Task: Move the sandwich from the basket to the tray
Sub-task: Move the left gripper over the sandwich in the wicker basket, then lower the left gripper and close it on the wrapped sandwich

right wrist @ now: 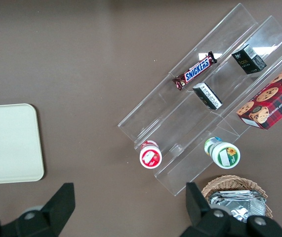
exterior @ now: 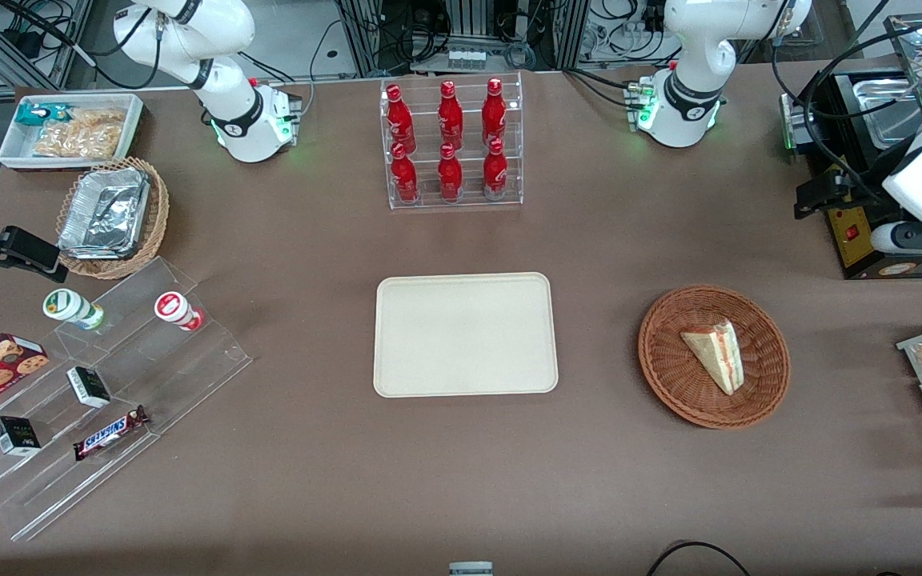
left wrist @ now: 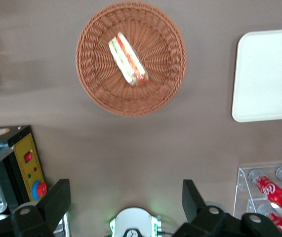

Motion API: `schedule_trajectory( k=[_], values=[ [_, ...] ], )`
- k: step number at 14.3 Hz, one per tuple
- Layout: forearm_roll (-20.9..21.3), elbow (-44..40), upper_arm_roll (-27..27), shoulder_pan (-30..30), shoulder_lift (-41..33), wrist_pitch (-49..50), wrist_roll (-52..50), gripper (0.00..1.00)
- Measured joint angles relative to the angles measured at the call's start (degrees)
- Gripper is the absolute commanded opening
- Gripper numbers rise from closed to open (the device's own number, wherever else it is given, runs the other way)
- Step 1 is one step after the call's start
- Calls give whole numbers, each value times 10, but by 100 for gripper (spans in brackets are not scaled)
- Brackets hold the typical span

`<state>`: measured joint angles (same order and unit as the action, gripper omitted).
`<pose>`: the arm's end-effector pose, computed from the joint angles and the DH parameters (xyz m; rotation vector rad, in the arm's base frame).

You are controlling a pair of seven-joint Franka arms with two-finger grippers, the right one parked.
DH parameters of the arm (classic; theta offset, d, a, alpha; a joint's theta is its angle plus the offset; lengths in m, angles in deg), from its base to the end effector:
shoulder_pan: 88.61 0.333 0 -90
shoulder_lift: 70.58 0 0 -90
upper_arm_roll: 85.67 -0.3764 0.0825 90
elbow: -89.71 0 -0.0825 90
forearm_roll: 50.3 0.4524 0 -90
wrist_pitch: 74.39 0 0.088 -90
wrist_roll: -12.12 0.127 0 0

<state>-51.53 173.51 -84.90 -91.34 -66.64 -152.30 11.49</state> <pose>0.6207 -0.0407 0.6630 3.1129 -0.0822 -0.2688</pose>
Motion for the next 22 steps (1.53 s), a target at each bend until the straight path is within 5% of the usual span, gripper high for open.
schedule_trajectory(
  k=[7,17,22],
  values=[
    [0,60,0,0,14,-42,0,100],
    [0,367,0,0,49,-458,-61,100],
    [0,388,0,0,86,-542,-185,100]
  ],
)
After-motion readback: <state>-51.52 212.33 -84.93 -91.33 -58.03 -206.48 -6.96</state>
